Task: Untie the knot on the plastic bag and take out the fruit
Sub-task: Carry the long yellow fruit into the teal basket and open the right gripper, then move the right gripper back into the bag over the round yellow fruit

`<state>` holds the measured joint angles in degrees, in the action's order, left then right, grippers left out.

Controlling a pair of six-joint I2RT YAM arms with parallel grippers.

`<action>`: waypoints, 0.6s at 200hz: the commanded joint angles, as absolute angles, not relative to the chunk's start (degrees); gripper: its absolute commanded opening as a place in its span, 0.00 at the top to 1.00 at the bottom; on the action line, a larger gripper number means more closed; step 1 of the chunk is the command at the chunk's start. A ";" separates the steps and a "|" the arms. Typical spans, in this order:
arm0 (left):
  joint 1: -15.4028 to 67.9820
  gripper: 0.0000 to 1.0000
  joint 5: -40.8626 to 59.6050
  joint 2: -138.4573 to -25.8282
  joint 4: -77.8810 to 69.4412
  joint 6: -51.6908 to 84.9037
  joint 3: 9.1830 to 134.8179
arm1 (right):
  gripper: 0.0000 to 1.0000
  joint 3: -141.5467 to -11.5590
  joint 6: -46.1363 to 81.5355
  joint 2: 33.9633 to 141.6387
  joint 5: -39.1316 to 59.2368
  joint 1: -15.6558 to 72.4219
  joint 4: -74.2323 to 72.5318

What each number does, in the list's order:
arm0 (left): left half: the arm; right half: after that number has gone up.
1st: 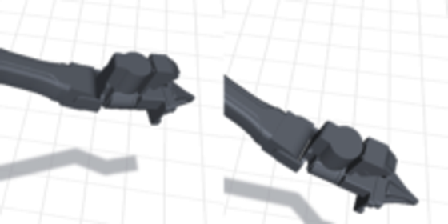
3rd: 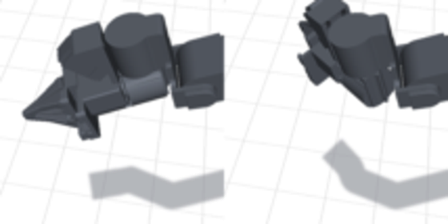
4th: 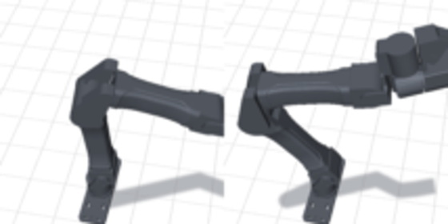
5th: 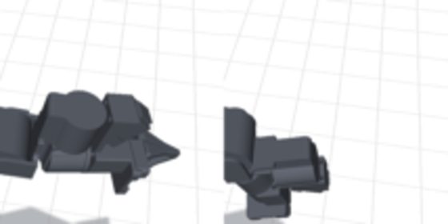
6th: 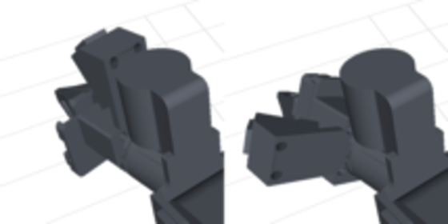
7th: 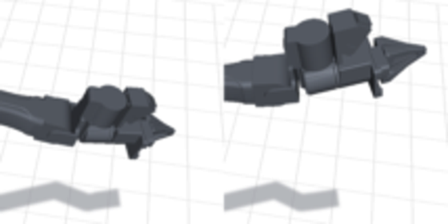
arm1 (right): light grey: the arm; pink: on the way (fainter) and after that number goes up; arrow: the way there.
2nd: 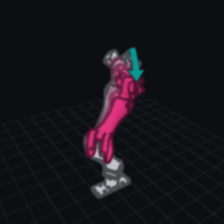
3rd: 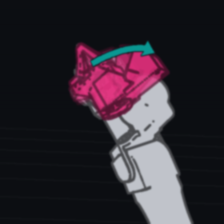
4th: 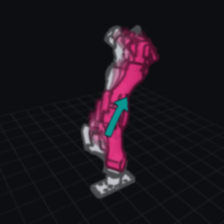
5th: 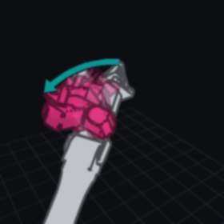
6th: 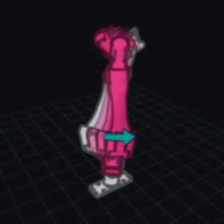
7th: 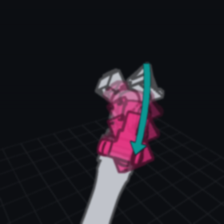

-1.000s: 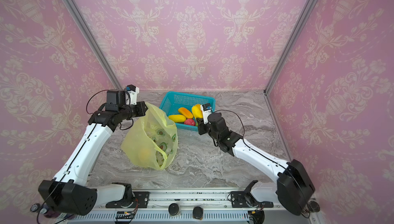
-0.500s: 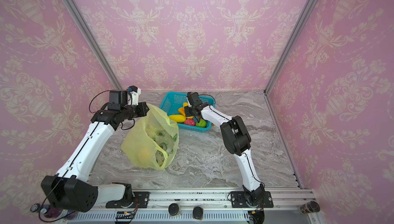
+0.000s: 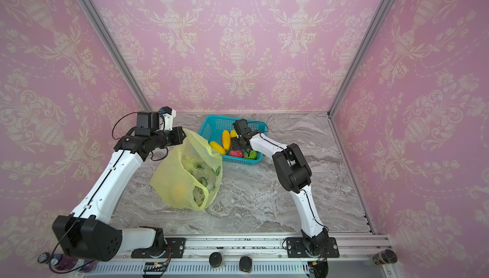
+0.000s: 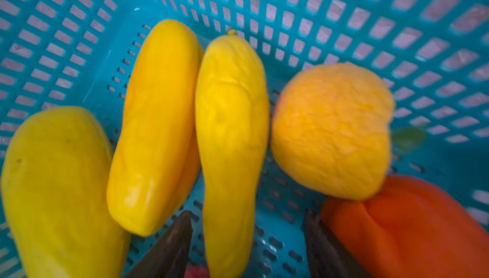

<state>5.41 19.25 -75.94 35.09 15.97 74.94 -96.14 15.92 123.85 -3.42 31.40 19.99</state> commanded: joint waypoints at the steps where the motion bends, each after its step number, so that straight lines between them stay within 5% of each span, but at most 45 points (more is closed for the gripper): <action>1: 4.92 1.00 20.72 -76.33 34.98 16.74 74.71 | 0.27 -89.60 15.11 111.31 -4.25 32.55 15.39; 30: 5.00 1.00 20.29 -76.15 35.07 16.62 74.71 | 0.28 -75.21 15.22 95.06 -5.96 35.25 8.30; 73: 4.90 1.00 20.28 -76.02 34.98 16.85 74.71 | 0.47 -51.52 8.55 70.15 -3.42 46.58 -11.40; 120: 4.97 1.00 20.41 -75.52 34.85 16.88 74.71 | 0.62 -46.21 1.00 68.34 6.49 59.62 -18.80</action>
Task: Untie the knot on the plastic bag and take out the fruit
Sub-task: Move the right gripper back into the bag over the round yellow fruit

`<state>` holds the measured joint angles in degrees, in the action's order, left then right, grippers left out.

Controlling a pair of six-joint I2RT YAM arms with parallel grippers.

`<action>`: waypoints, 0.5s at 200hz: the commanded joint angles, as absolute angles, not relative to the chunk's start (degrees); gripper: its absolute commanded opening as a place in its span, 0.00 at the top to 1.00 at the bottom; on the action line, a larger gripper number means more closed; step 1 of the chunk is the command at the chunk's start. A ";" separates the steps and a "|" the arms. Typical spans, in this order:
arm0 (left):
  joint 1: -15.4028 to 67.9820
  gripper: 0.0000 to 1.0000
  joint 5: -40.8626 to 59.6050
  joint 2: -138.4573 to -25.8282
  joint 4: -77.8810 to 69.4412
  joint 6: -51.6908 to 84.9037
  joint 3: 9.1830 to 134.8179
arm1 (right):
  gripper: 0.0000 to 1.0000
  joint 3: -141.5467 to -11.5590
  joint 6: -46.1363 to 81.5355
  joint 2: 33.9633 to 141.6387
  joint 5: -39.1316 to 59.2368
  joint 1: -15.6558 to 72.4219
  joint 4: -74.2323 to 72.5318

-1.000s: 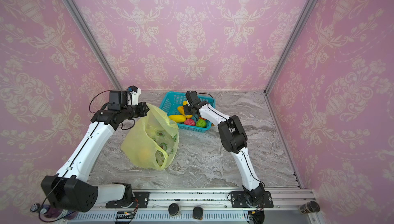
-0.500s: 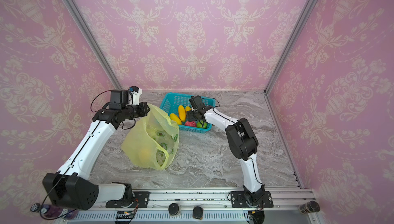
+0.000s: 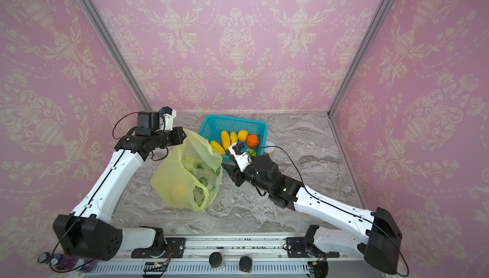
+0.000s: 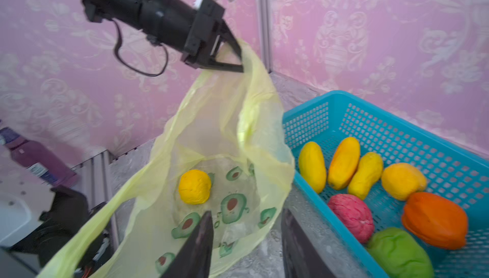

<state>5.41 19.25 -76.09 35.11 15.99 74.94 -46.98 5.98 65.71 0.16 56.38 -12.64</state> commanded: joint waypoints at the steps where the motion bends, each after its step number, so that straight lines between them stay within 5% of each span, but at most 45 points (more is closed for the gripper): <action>1: 4.99 1.00 20.40 -75.51 34.87 16.92 74.71 | 0.62 -46.31 0.94 68.58 6.63 59.78 -18.72; 38: 5.01 1.00 21.47 -74.67 34.16 16.87 74.44 | 0.77 -51.72 3.69 79.05 2.75 61.09 -15.73; 100: 4.97 1.00 23.79 -74.00 33.04 17.17 74.14 | 0.78 -56.45 6.86 93.51 3.41 60.74 -18.49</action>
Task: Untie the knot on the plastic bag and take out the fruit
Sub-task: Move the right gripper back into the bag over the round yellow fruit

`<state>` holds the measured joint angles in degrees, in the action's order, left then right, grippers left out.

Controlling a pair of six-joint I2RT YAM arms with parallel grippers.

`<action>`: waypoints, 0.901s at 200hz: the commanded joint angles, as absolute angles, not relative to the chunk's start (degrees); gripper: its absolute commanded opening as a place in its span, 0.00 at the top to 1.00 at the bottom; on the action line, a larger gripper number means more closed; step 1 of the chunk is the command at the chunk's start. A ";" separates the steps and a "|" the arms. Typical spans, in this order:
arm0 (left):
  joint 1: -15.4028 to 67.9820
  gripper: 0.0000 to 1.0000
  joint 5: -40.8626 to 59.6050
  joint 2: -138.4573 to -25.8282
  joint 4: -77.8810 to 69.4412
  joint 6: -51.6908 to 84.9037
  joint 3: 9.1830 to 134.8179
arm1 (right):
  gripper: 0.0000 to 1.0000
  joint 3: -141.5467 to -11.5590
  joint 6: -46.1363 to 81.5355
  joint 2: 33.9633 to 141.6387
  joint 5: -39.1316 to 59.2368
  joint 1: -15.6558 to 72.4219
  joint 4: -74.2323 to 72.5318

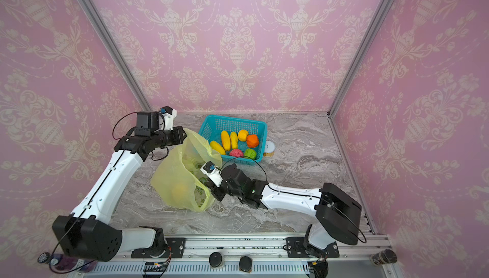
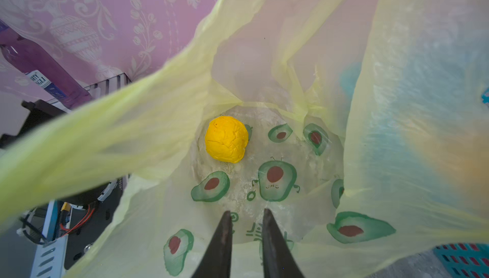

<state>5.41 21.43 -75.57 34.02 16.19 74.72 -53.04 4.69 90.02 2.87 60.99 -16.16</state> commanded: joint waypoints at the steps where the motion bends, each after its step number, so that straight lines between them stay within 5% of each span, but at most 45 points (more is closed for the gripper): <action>1: 4.99 1.00 23.80 -73.96 33.04 17.20 74.11 | 0.78 -56.48 6.95 93.69 3.42 60.74 -18.56; 66: 5.01 1.00 24.17 -73.86 32.88 17.35 74.09 | 0.62 -64.75 12.16 107.21 6.79 60.47 -21.56; 180: 5.01 1.00 28.92 -73.22 30.80 18.31 73.65 | 0.17 -79.01 20.17 124.96 10.92 60.33 -25.55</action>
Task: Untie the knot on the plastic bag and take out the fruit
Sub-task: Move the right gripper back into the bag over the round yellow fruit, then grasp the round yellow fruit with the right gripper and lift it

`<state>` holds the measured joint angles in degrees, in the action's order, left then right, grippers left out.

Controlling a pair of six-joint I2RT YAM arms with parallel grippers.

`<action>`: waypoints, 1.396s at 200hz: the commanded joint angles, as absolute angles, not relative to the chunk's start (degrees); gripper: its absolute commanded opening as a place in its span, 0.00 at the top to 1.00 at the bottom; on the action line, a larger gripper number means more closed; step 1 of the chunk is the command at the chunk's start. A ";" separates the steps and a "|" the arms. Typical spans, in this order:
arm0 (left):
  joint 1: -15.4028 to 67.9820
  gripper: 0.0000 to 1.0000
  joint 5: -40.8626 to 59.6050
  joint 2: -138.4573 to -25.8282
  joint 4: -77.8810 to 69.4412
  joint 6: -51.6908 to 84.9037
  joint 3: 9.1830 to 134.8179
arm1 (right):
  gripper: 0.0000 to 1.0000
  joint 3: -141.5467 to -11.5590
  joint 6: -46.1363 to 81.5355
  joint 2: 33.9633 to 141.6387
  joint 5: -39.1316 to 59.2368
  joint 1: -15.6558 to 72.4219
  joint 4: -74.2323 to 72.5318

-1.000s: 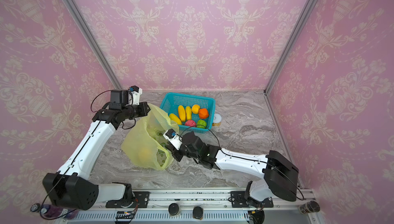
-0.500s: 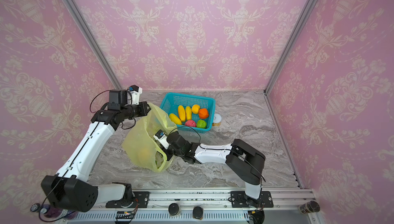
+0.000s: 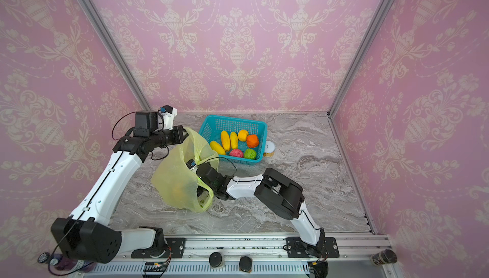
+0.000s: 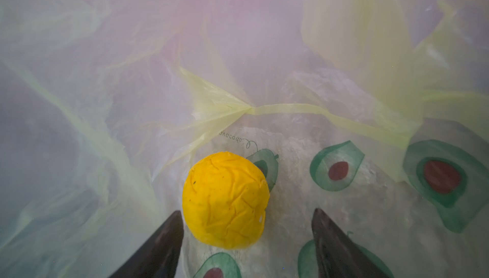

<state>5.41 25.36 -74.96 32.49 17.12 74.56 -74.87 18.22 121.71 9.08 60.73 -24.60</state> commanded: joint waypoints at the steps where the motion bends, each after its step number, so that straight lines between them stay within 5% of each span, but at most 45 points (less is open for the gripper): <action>1: 5.01 1.00 29.00 -73.26 30.69 18.29 73.65 | 0.17 -79.15 20.19 125.10 11.04 60.31 -25.56; 86: 5.39 1.00 32.93 -72.85 28.65 19.24 73.04 | 0.07 -86.51 20.58 132.98 21.04 60.38 -28.49; 159: 6.41 1.00 36.89 -72.20 26.63 19.78 72.51 | 0.07 -91.99 20.83 136.33 16.91 60.56 -25.34; 190: 6.53 1.00 37.75 -72.32 26.04 20.21 72.37 | 0.21 -94.47 21.83 138.94 15.39 60.56 -23.42; 217: 6.49 1.00 36.03 -72.30 27.09 19.58 72.68 | 0.44 -93.64 22.24 138.19 14.73 60.51 -23.56; 279: 5.48 1.00 25.77 -73.09 32.01 17.67 73.92 | 0.79 -82.18 21.21 127.02 14.94 60.29 -26.90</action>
<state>6.15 31.18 -73.58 28.97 18.94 72.86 -86.98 21.89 133.27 15.07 60.73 -26.61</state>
